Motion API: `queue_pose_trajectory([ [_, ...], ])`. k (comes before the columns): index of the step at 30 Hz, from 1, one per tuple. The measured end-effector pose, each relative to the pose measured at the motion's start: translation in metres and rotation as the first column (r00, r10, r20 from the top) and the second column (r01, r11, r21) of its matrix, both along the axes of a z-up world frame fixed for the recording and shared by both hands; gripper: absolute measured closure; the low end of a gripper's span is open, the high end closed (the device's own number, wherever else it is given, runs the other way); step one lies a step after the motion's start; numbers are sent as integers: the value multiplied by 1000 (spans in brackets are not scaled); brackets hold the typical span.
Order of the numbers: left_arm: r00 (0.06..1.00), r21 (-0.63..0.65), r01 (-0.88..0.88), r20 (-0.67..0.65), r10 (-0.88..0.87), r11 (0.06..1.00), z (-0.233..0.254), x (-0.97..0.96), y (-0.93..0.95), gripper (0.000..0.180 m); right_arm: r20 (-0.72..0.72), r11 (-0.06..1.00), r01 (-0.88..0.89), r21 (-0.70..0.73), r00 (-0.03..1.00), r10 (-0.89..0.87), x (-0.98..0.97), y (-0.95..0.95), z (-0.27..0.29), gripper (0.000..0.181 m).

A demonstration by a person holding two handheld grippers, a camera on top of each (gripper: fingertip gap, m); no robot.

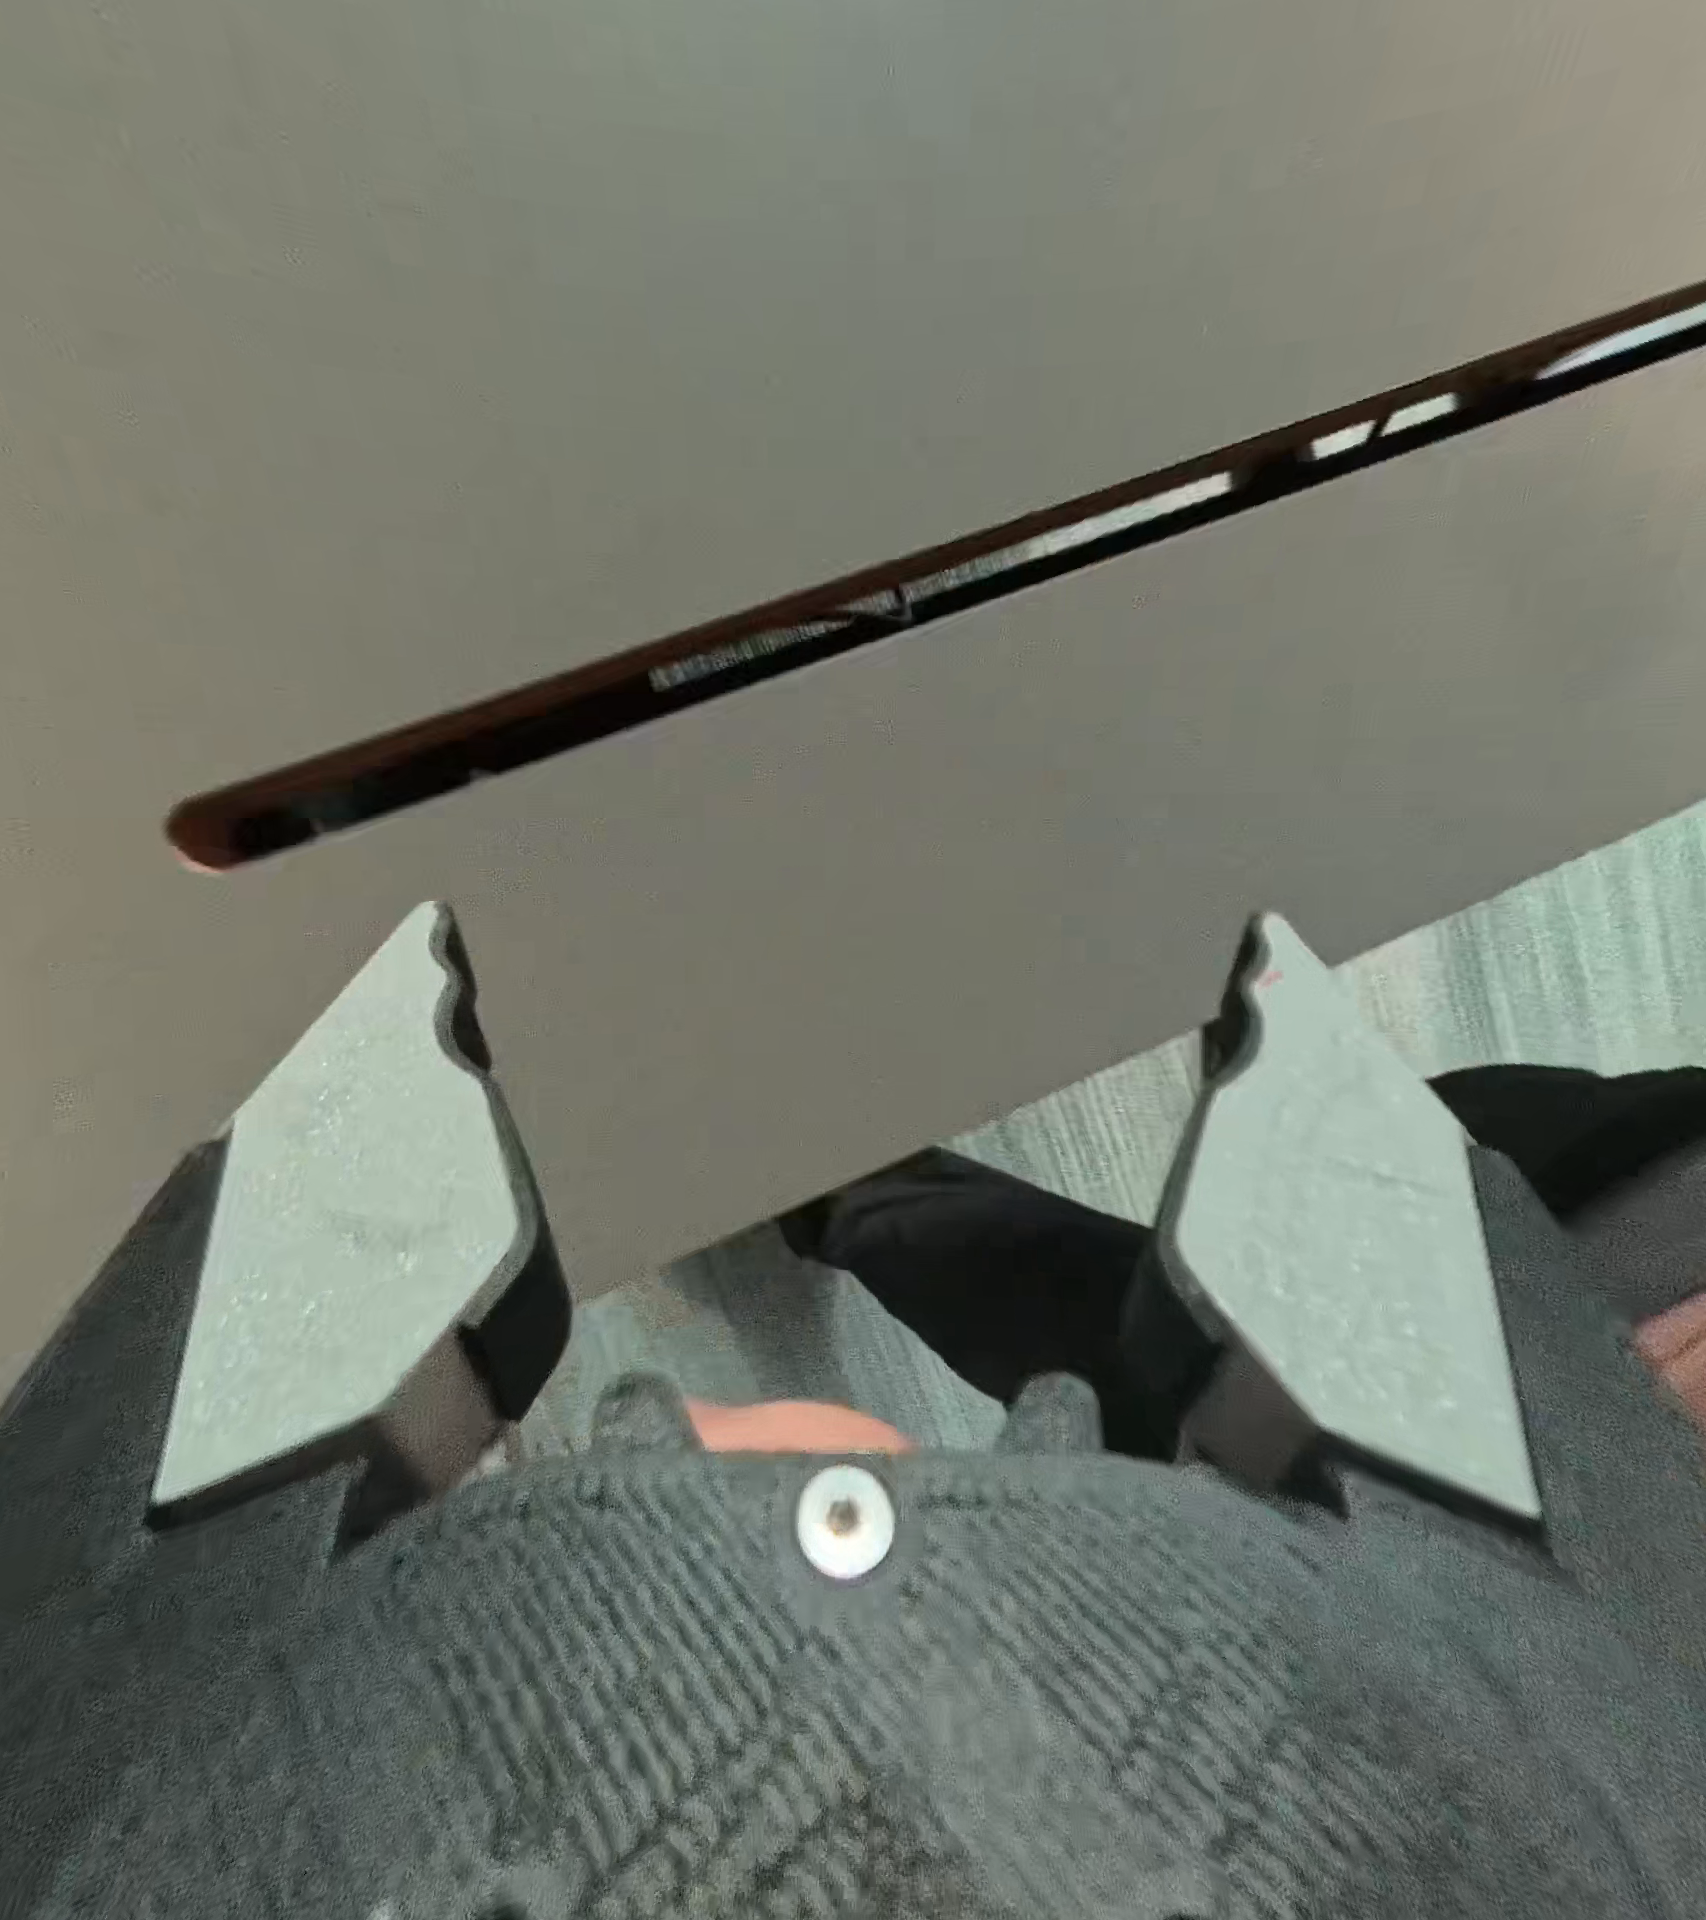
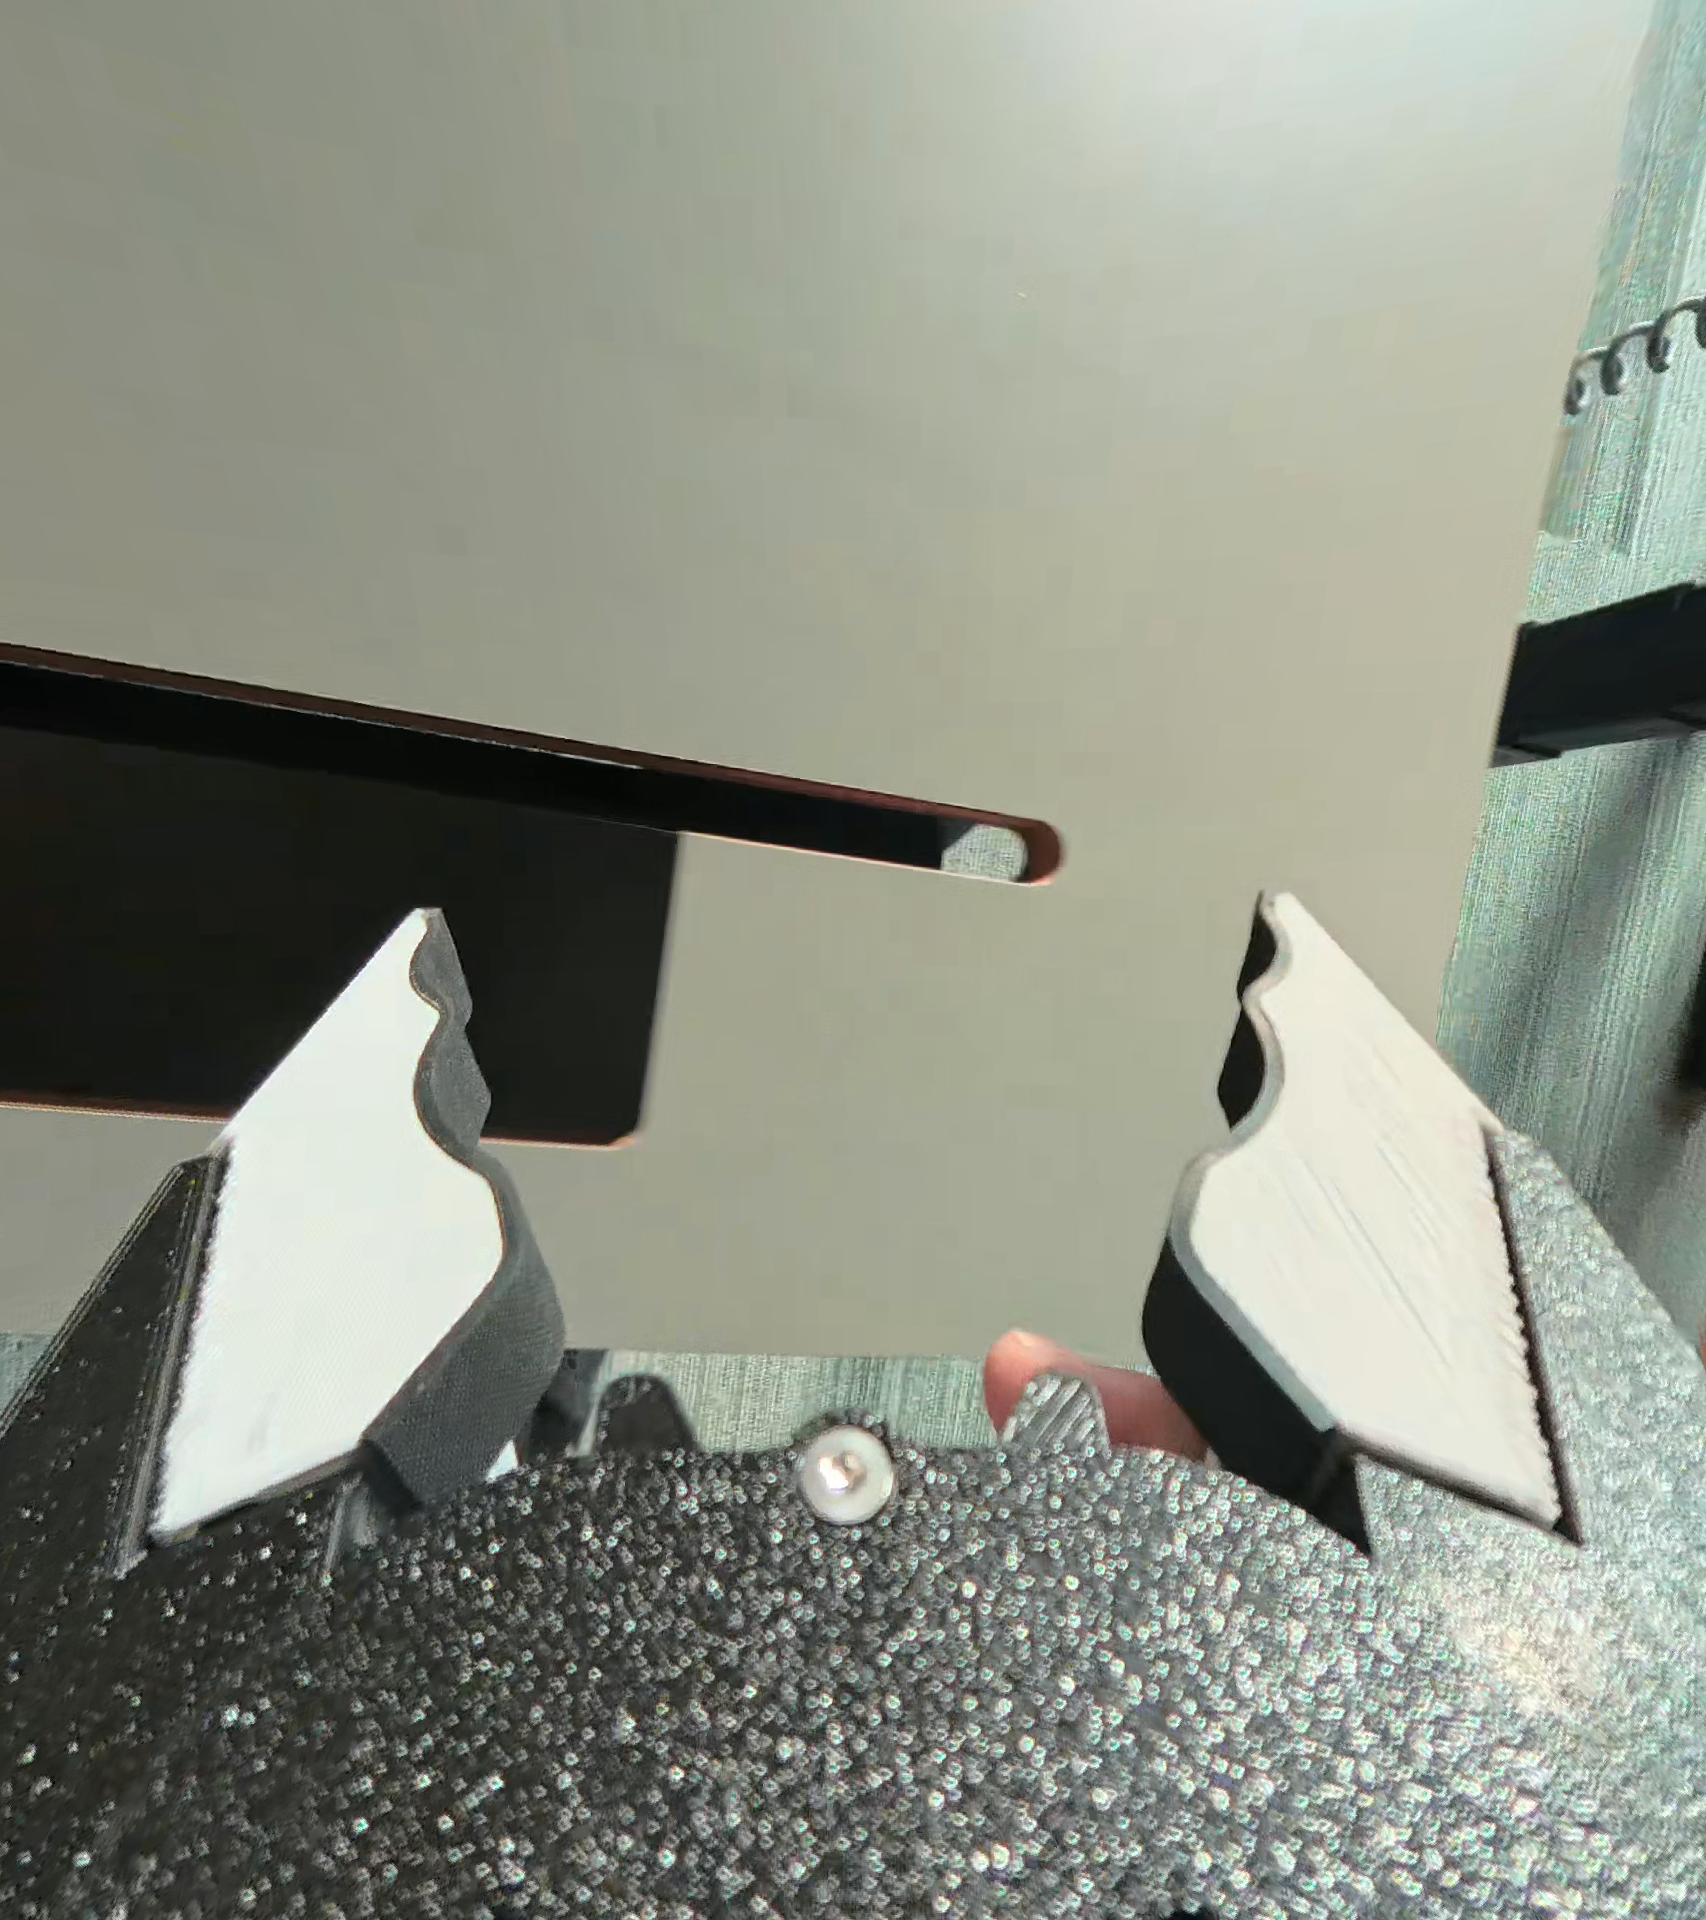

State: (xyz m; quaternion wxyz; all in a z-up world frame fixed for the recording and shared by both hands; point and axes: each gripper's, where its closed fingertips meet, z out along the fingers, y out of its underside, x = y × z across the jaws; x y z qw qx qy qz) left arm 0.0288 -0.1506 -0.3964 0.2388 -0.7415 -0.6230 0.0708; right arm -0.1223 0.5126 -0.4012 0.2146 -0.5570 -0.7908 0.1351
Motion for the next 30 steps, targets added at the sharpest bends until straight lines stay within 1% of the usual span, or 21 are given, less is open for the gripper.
queue_pose_trajectory([
  [4, 975, 113, -223, 43, 220, 968, -5, 66, 67, 41, 16, 999, -17, -44, 1000, 18, 11, 82, -13, 38],
  [5, 968, 113, -250, 59, 245, 962, -8, 85, 82, 41, 16, 998, -20, -65, 1000, 21, 21, 97, -14, 38],
  [7, 965, 53, -251, 89, 245, 967, -13, 122, 111, 41, 24, 993, -49, -108, 998, 52, 43, 115, -18, 38],
  [9, 974, 20, -204, 105, 201, 979, -13, 155, 138, 41, 43, 990, -88, -113, 995, 94, 68, 126, -24, 38],
  [13, 987, -58, -31, 155, 40, 998, -5, 203, 169, 39, 75, 959, -241, -153, 964, 254, 135, 110, -25, 38],
  [15, 983, -58, 77, 171, -66, 995, 11, 214, 175, 38, 84, 923, -338, -183, 930, 357, 166, 87, -21, 39],
  [17, 964, -81, 203, 190, -185, 976, 32, 209, 170, 41, 88, 876, -442, -192, 881, 464, 180, 59, -11, 39],
  [19, 949, -144, 276, 198, -245, 950, 57, 184, 152, 39, 72, 835, -518, -183, 840, 537, 169, 27, 8, 38],
  [23, 961, -288, 247, 192, -197, 925, 111, 111, 100, 31, -20, 793, -579, -191, 810, 586, 115, -57, 77, 38],
  [24, 968, -336, 230, 177, -179, 913, 125, 93, 83, 33, -41, 789, -588, -177, 805, 591, 103, -78, 96, 38],
  [25, 975, -387, 194, 173, -136, 902, 138, 77, 65, 35, -53, 789, -592, -164, 804, 592, 92, -98, 114, 38],
  [26, 982, -401, 154, 166, -94, 903, 151, 64, 51, 33, -58, 794, -588, -152, 808, 587, 83, -116, 131, 37],
  [28, 991, -404, 38, 133, 17, 914, 179, 40, 26, 39, -51, 824, -552, -129, 833, 550, 66, -143, 161, 36],
  [30, 993, -399, -59, 66, 93, 915, 209, 16, 11, 48, -25, 874, -468, -132, 883, 469, 51, -158, 182, 34],
])
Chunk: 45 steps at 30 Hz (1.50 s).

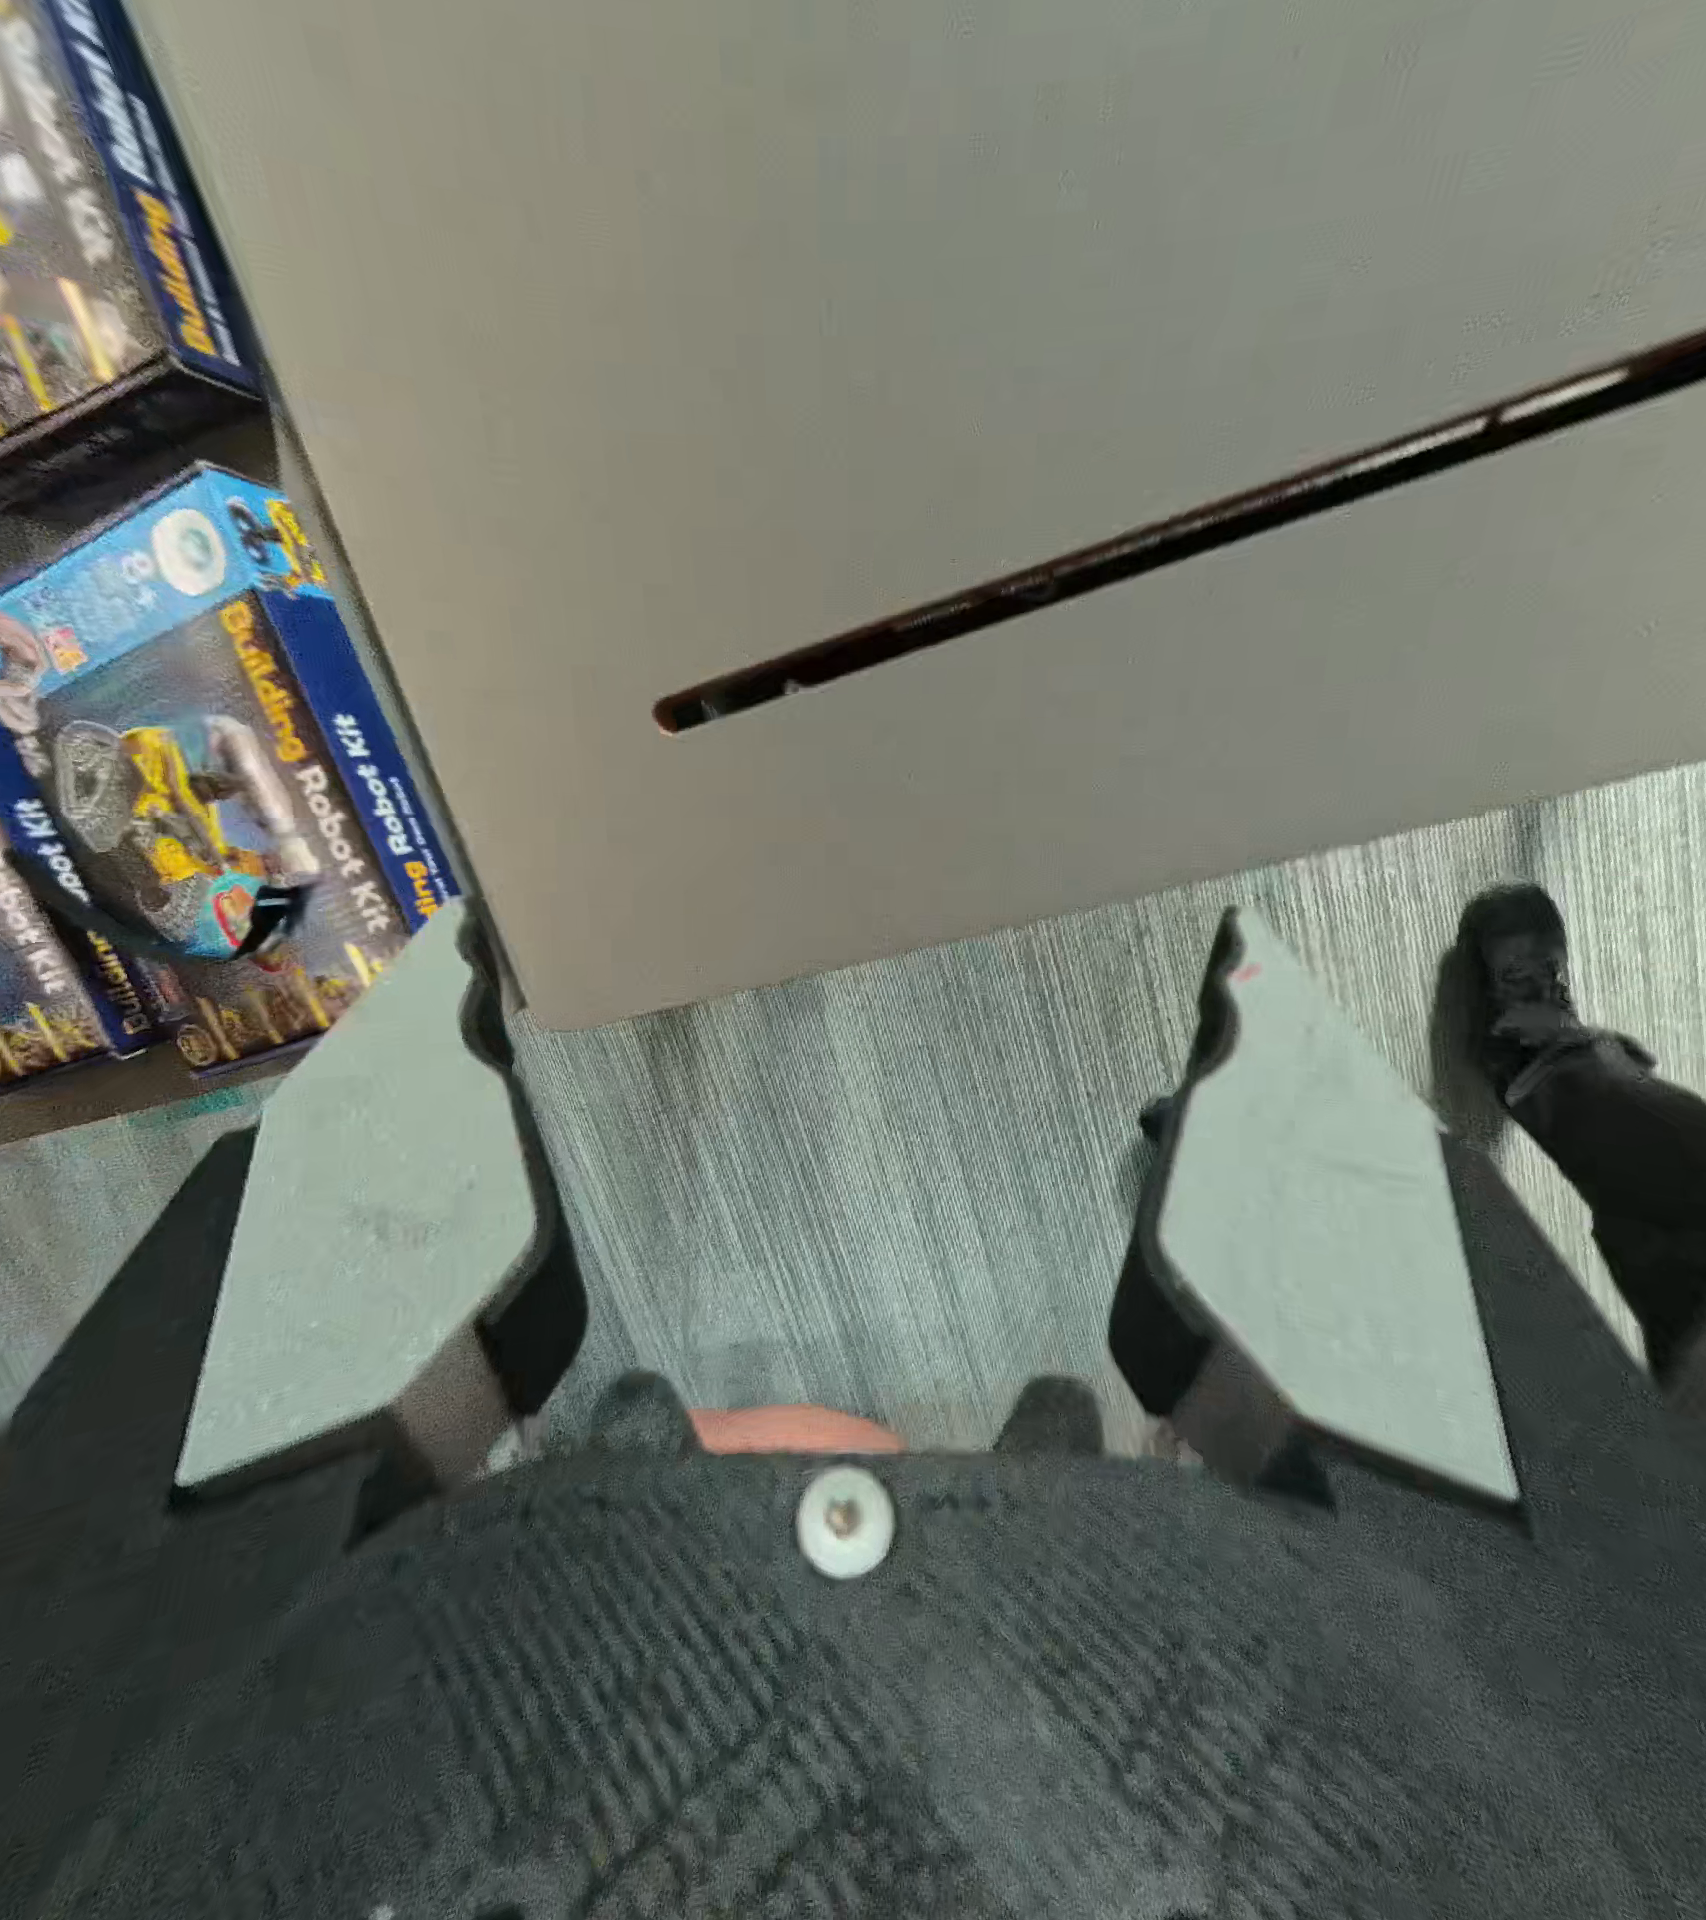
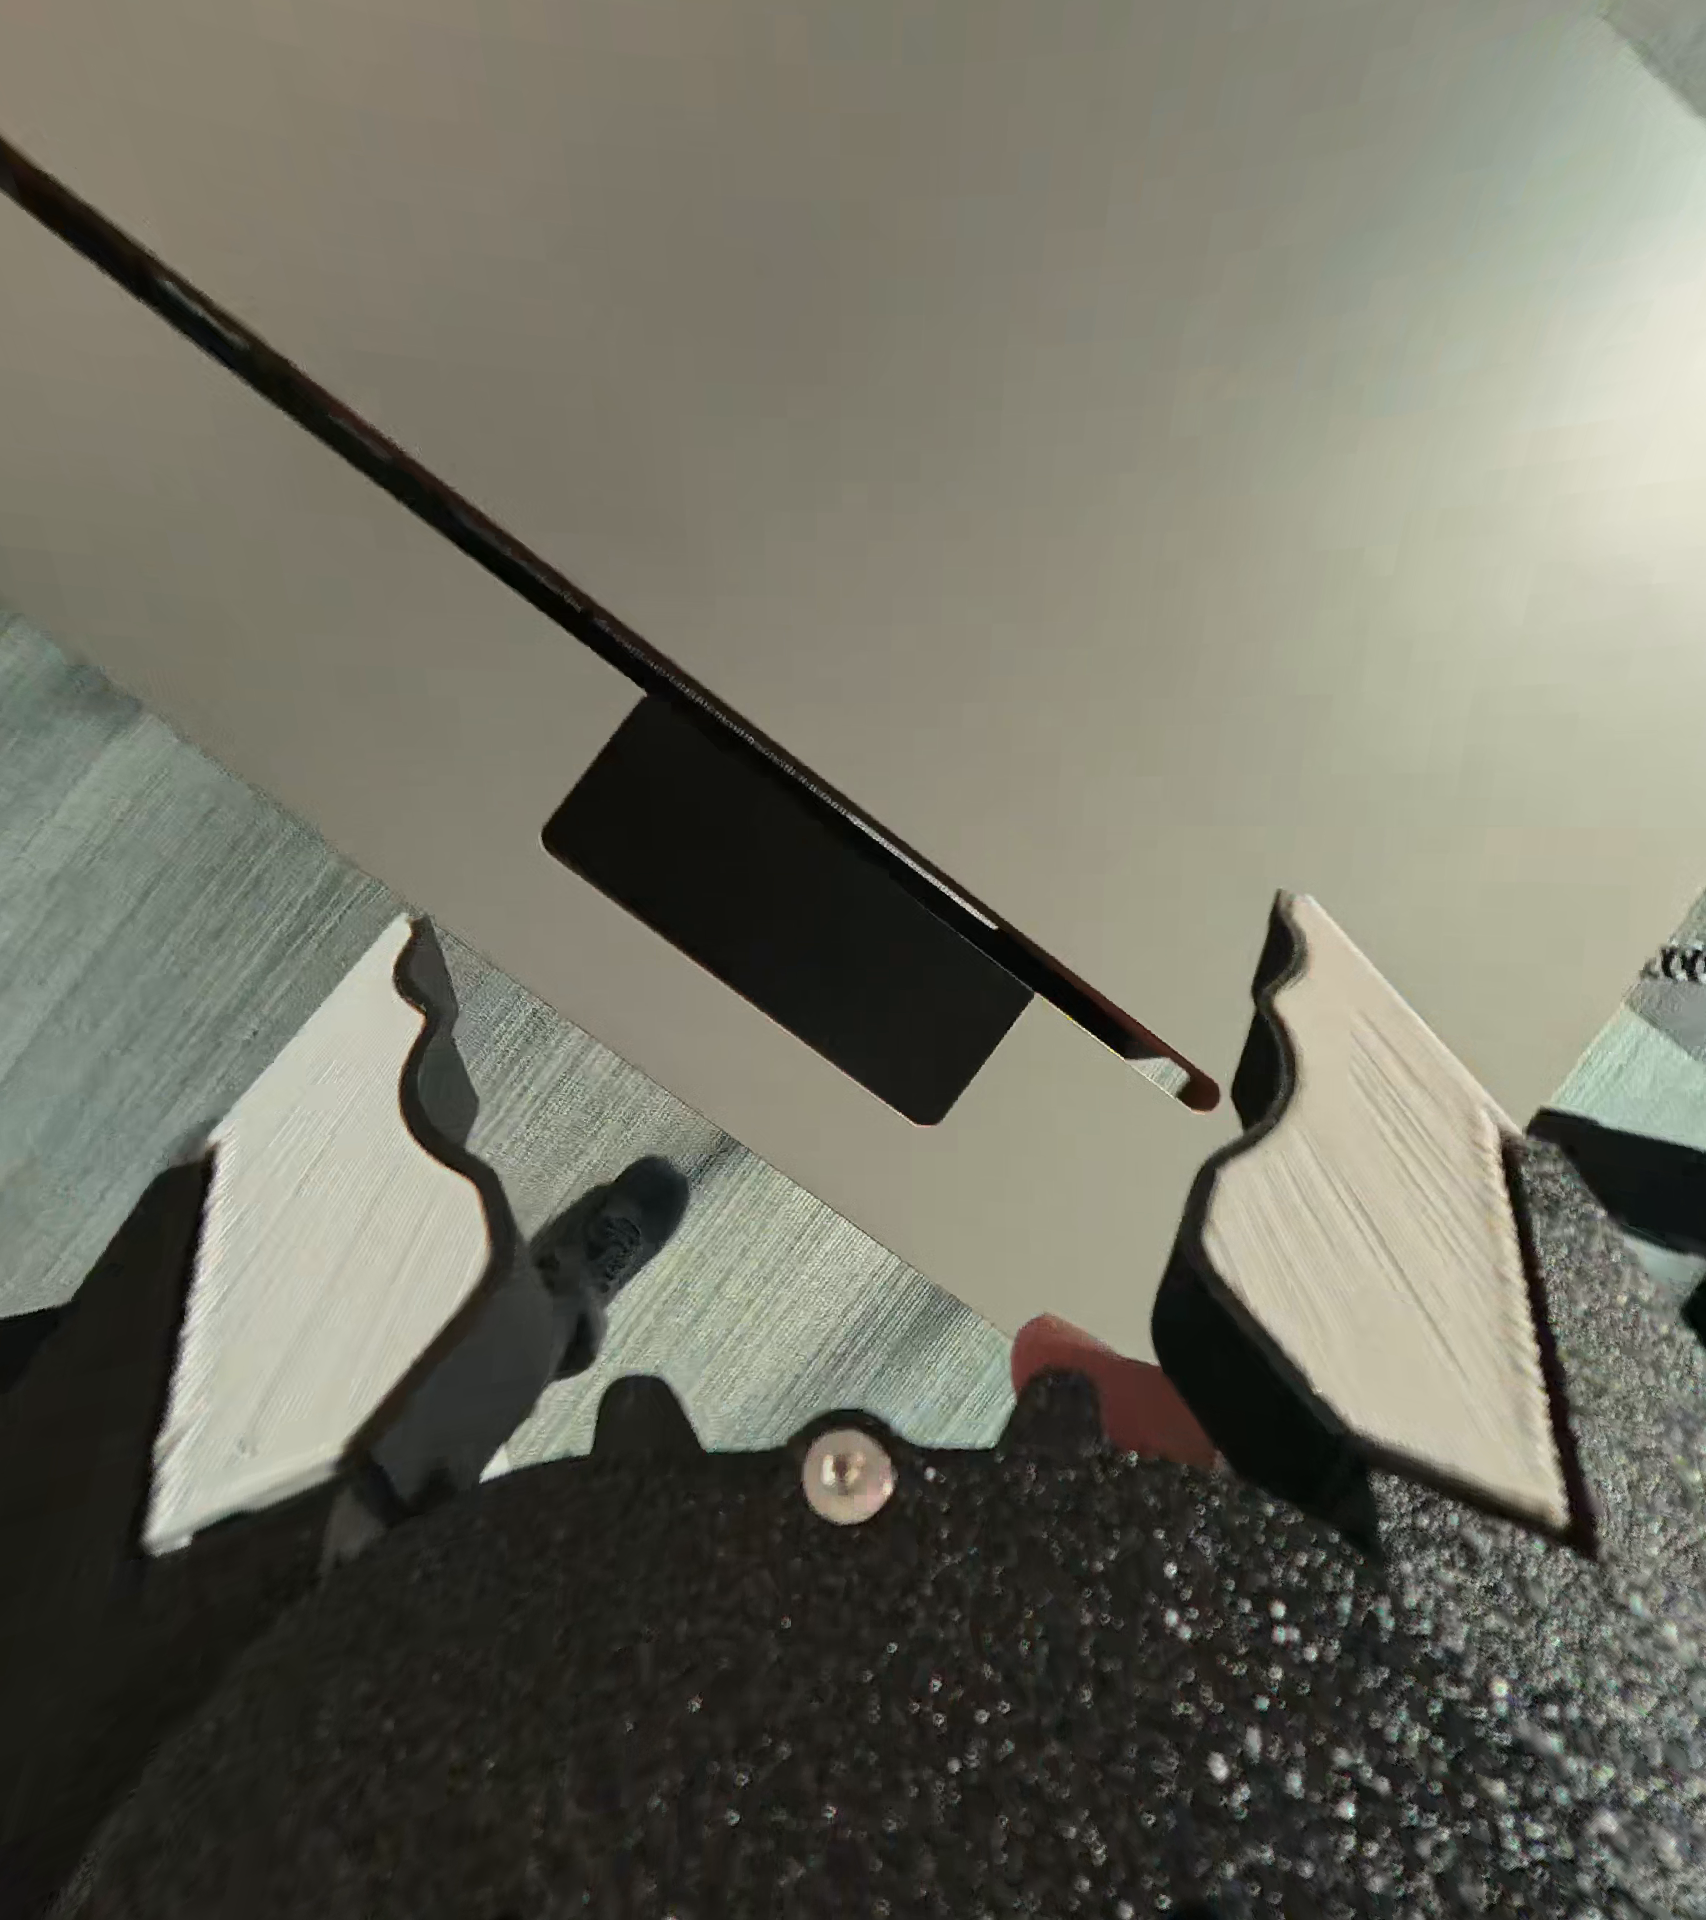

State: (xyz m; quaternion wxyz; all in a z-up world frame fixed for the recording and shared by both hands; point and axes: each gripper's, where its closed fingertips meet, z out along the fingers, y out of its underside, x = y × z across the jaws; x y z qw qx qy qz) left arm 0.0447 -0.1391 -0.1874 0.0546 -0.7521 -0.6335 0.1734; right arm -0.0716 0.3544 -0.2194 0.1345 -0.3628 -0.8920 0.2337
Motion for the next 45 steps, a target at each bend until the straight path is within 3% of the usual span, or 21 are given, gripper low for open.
queue_pose_trajectory([
  [6, 990, 48, -71, -120, 76, 996, 49, -60, -10, 49, 65, 976, 216, 16, 974, -217, -25, -3, 22, 33],
  [17, 998, -46, -29, -51, 27, 999, -2, -206, -16, 53, 20, 956, 295, -11, 956, -294, -178, 28, 4, 35],
  [29, 996, -75, -34, -80, 28, 997, -3, -355, -83, 59, -8, 889, 457, 43, 890, -457, -303, 124, 19, 38],
  [40, 994, 76, 91, -66, -86, 993, -108, -443, -155, 68, 38, 634, 765, 115, 634, -772, -148, 182, -15, 44],
  [45, 985, 96, 173, -35, -171, 980, -173, -395, -160, 70, 155, 460, 888, -13, 457, -876, -34, 143, -41, 45],
])
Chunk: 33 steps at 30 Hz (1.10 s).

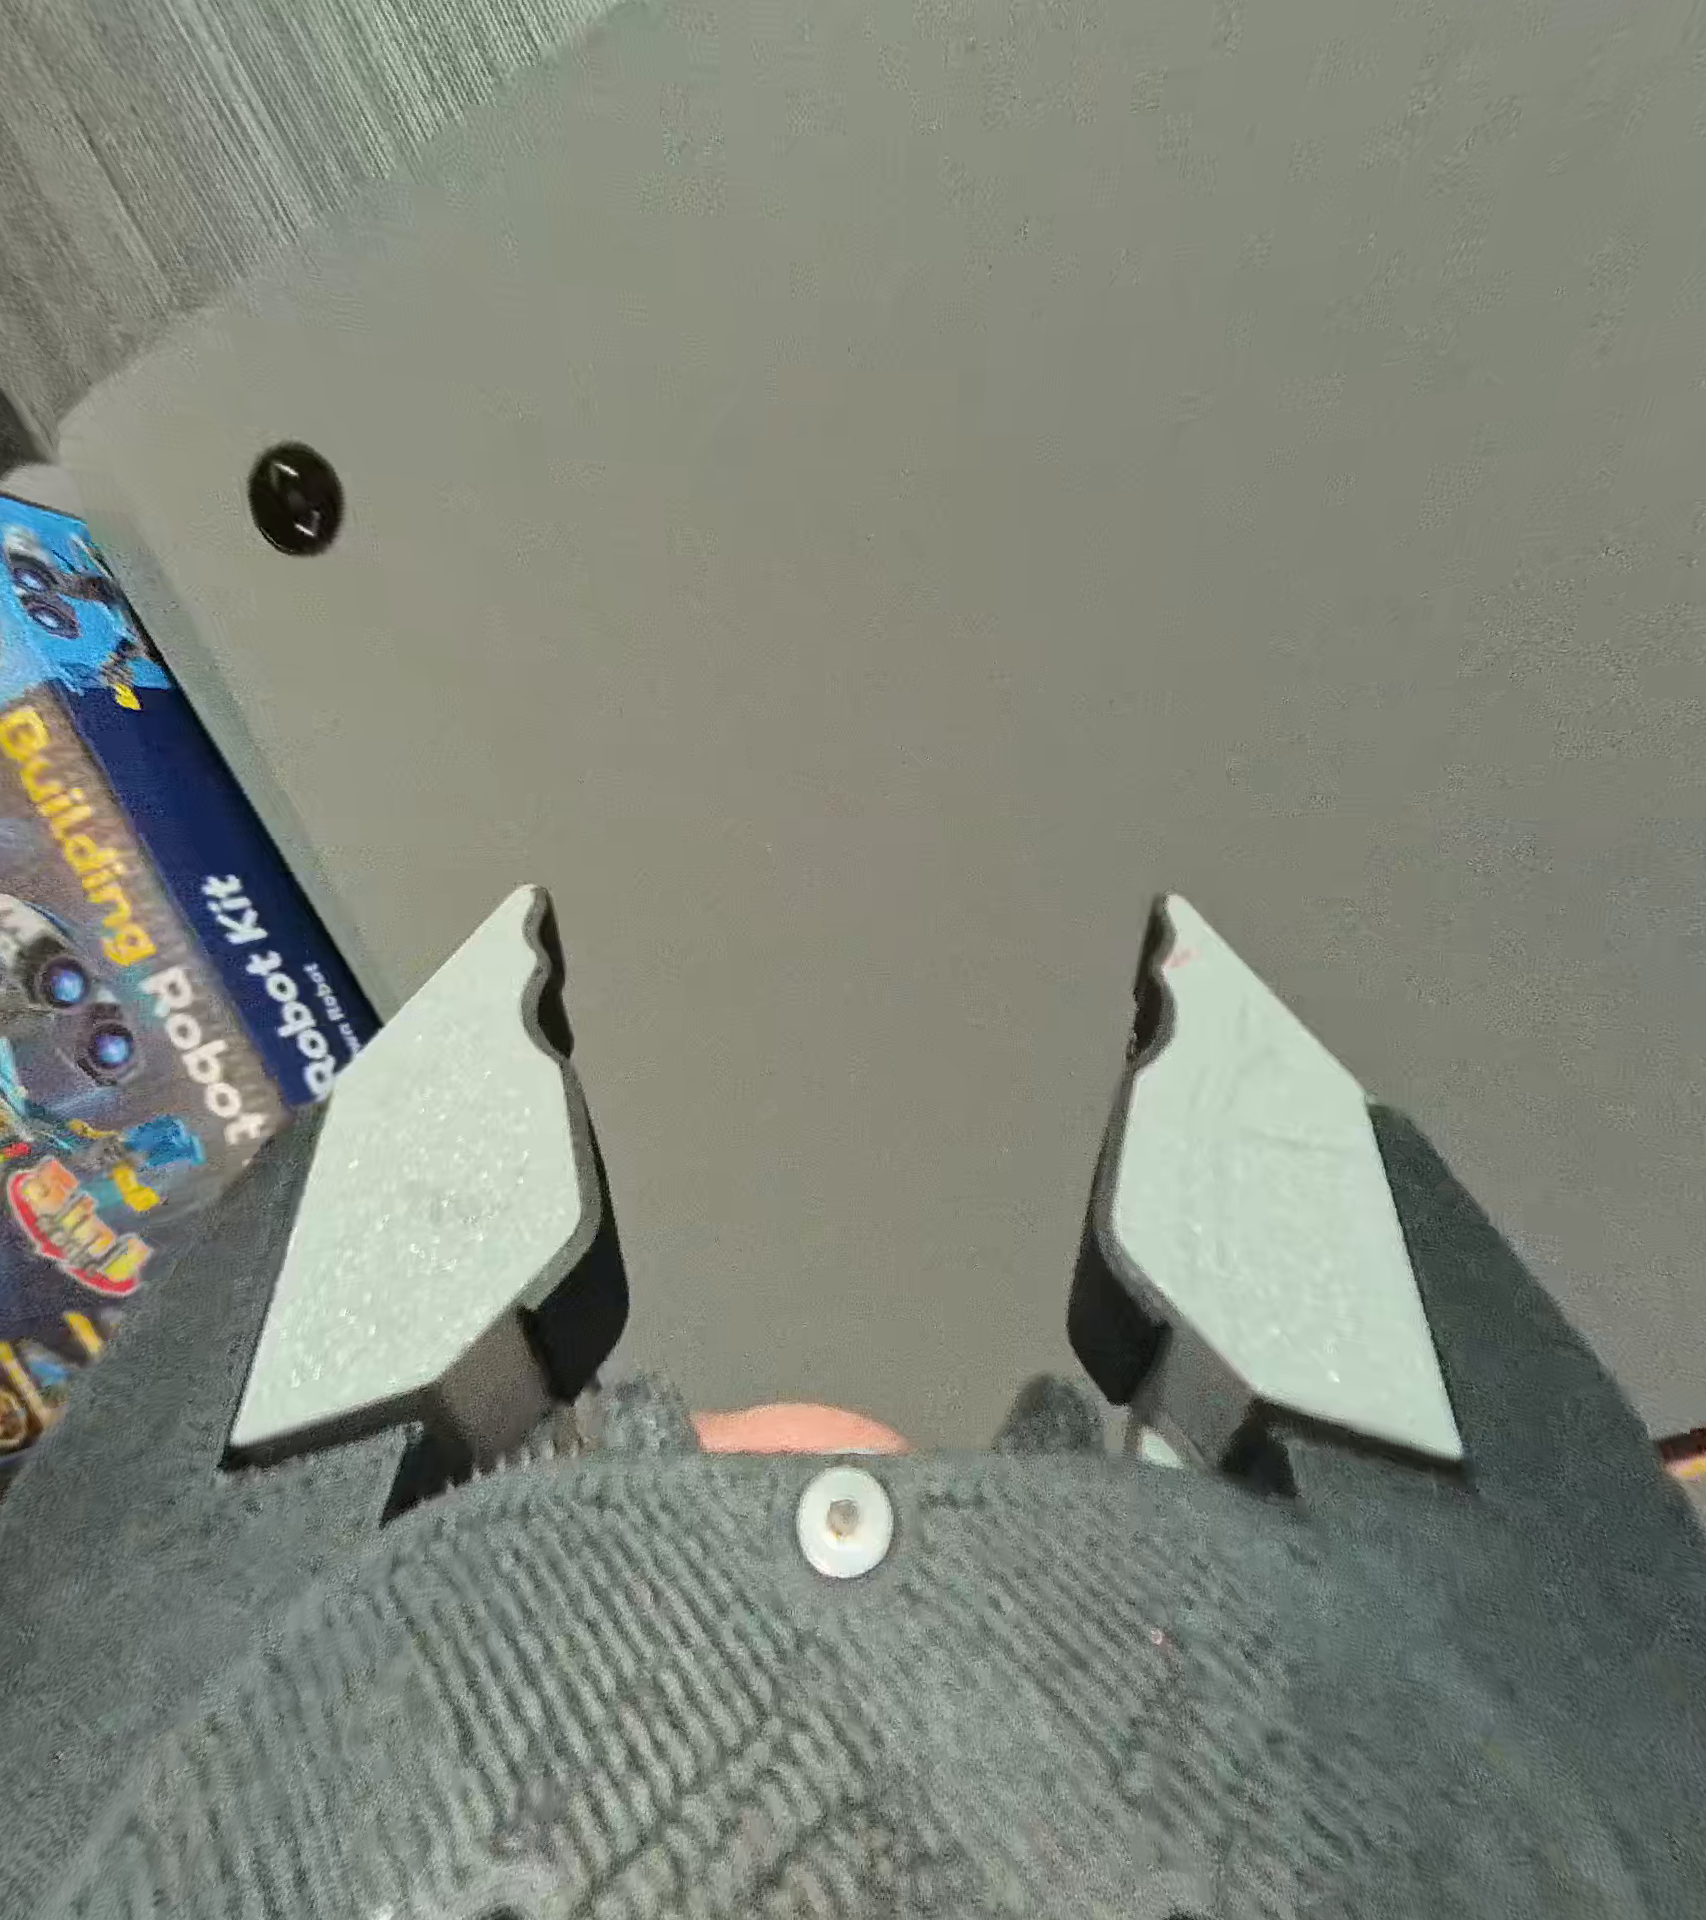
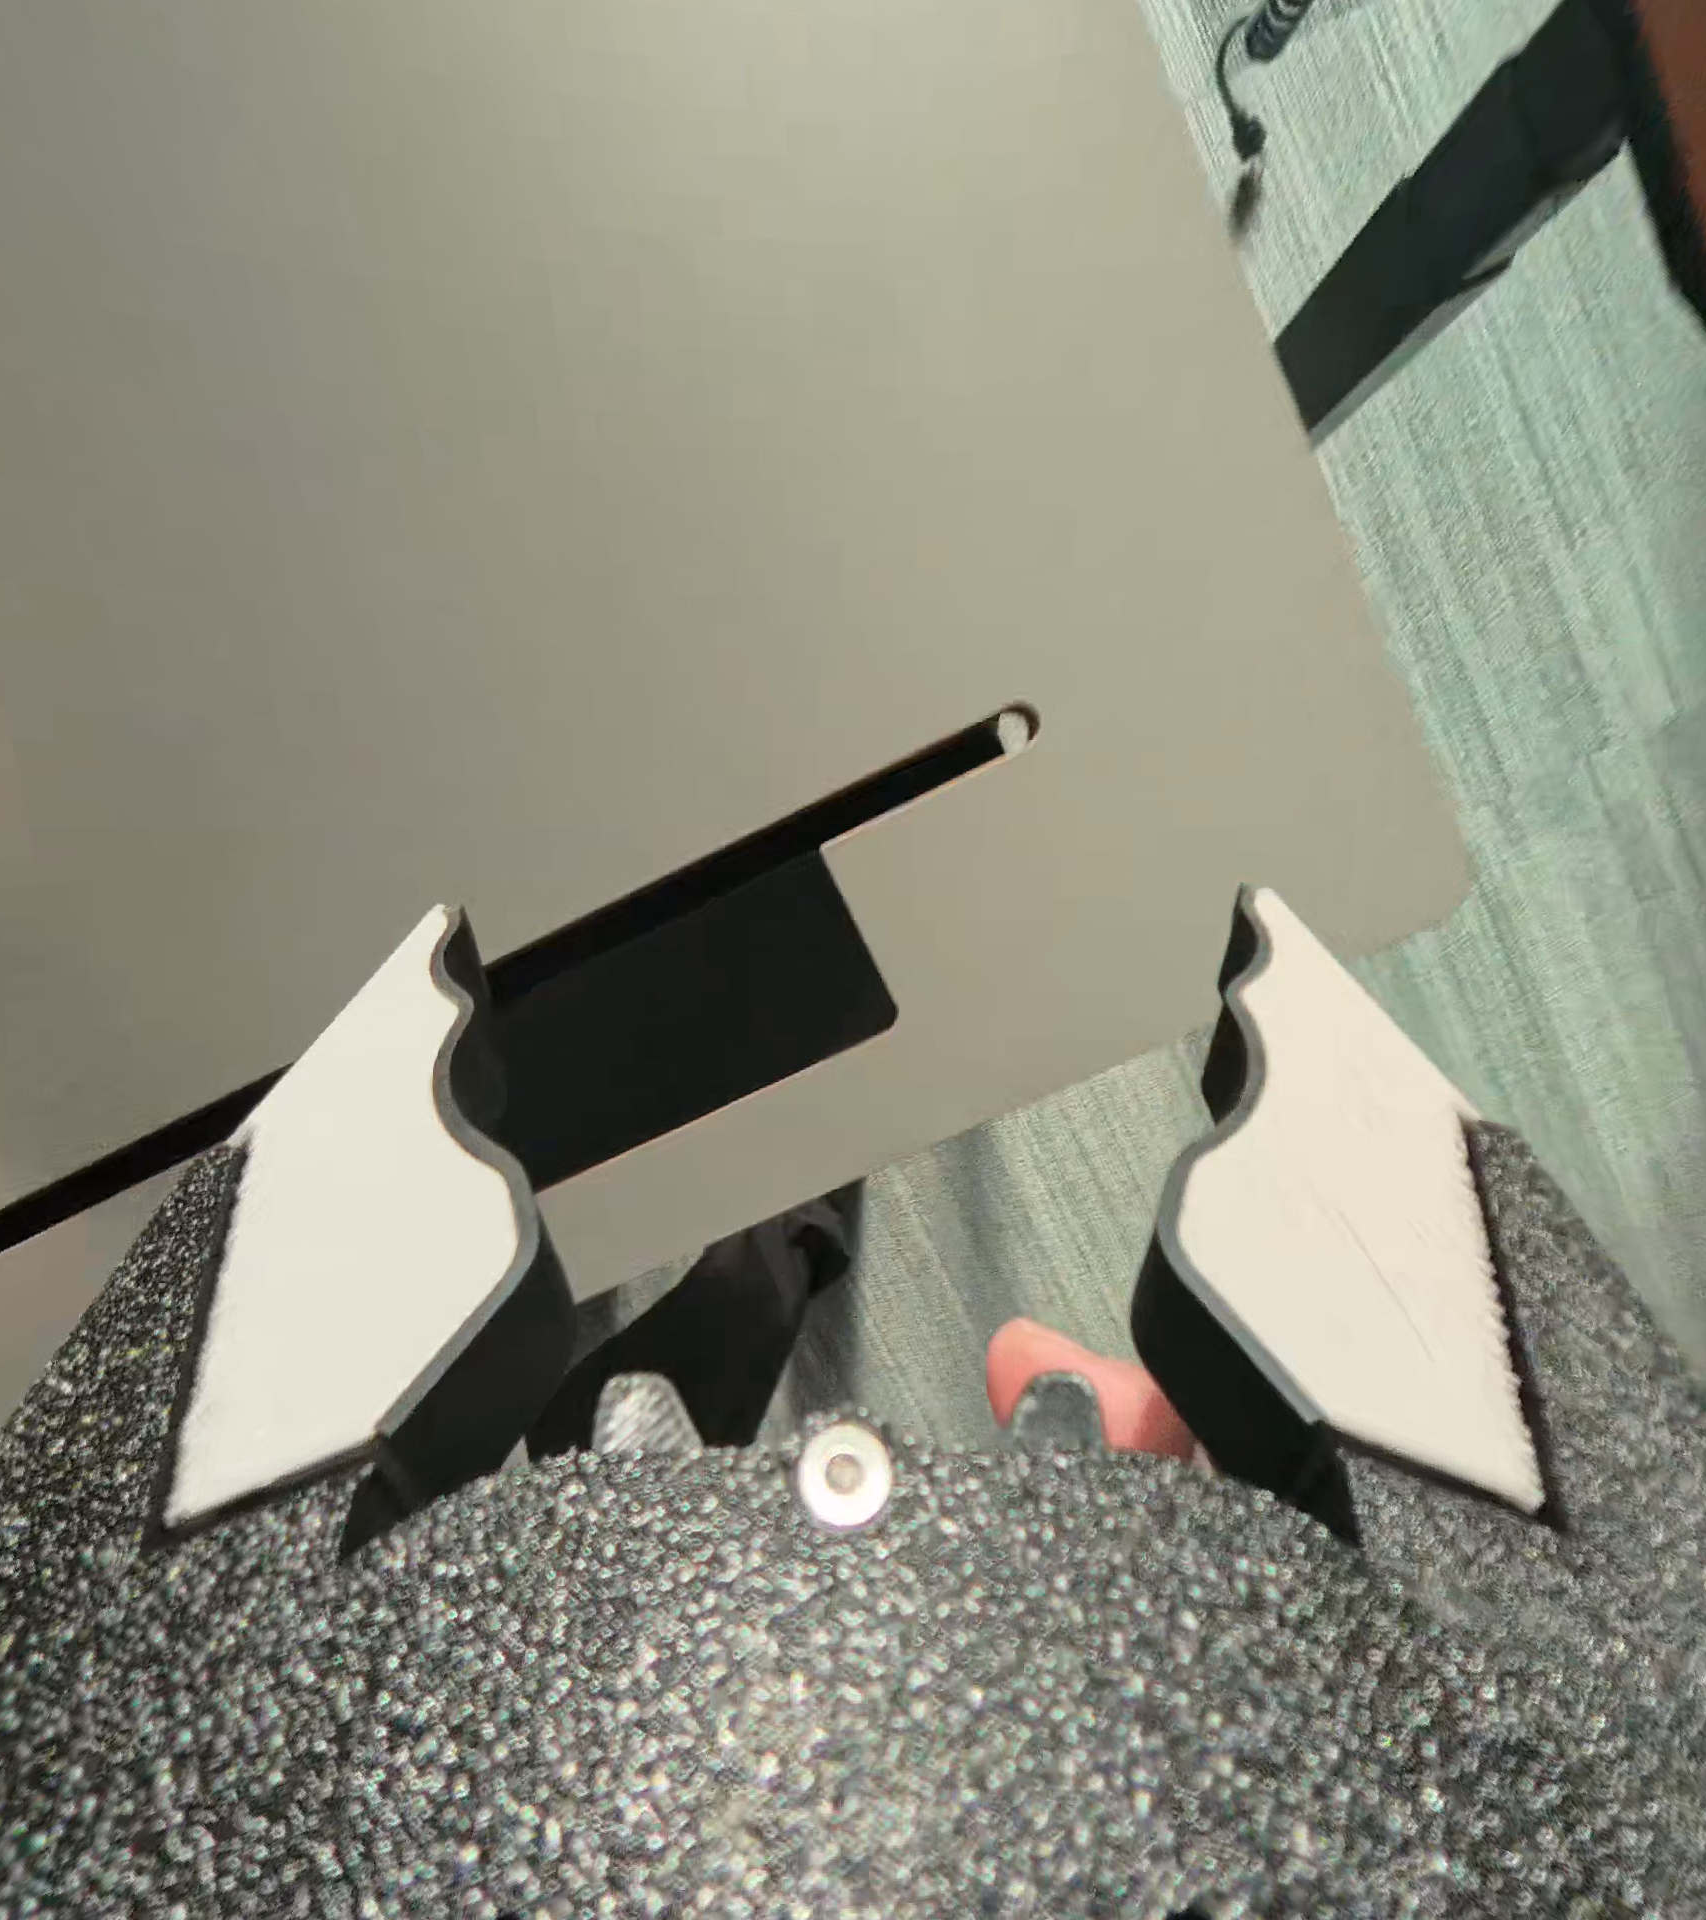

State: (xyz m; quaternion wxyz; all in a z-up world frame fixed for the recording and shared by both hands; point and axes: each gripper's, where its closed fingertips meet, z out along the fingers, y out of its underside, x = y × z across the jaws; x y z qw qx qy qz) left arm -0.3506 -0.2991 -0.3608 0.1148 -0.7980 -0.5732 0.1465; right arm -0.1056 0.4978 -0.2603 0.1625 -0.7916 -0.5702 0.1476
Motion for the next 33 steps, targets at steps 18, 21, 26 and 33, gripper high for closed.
queue_pose_trajectory([
  [18, 1000, 48, 17, 10, -18, 999, -30, 185, 26, 69, 42, 978, -209, -5, 977, 209, 76, -146, -66, 47],
  [21, 998, 14, 40, -46, -39, 999, -3, 164, 31, 68, 32, 934, -352, 56, 936, 351, 20, -142, -53, 42],
  [26, 989, -75, 39, -136, -49, 996, 46, 118, 44, 67, 49, 846, -507, 167, 861, 506, -78, -92, -19, 37],
  [33, 993, -32, -101, -66, 98, 994, 64, 135, 83, 64, 11, 807, -562, 179, 822, 570, -130, 2, 4, 37],
])
